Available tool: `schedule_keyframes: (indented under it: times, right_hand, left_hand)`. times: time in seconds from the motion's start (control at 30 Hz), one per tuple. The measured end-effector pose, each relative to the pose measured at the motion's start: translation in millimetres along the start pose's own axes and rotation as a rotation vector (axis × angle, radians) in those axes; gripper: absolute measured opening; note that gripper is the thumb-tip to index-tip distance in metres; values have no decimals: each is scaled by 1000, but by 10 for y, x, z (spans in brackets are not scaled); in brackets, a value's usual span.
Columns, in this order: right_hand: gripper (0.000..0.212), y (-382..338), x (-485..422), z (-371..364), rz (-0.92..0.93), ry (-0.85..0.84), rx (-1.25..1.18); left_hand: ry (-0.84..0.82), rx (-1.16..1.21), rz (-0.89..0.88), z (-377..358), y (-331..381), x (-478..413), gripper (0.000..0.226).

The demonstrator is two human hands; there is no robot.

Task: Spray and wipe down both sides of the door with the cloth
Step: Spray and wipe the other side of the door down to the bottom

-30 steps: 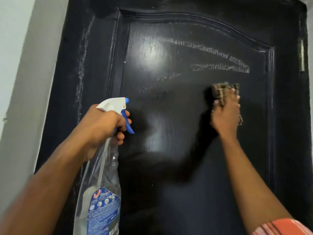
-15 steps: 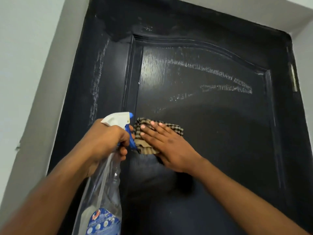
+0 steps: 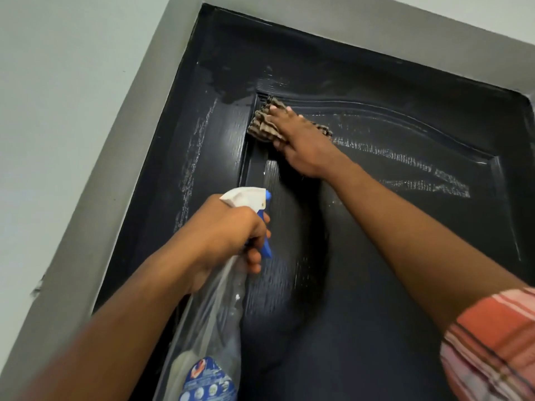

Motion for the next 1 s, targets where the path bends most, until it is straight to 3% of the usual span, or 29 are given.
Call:
schedule_keyframes:
  times: [0.27,0.4,0.67,0.83,1.0]
  right_hand:
    - [62,-829,1450,-837,363,-140,96]
    - [61,-686,1308,-744,450,-187,111]
    - [57,138,117,-2,-132,115,-32]
    - [54,257,288,-10,-283,222,-72]
    - [53,981,939,75,-568,388,-172]
  left_hand:
    - [26,59,-1,291,123,-118,29]
    - [22,8,3,318,216,-109,25]
    - [32,-45,-3,257,333,-302,31]
    - [12,-45,38,64,441,-506,26]
    - [-42,-59,11,-212,615,-622,26]
Point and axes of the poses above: each hand's wrist, its own x-axis away from the middle knuckle, its own z-axis out of the back of the hand, y = z × x, the point moved 8 cm from there along -x, towards the middle knuckle, and after that the axes turned 13 degrees about -y, right-handed, at the moved point
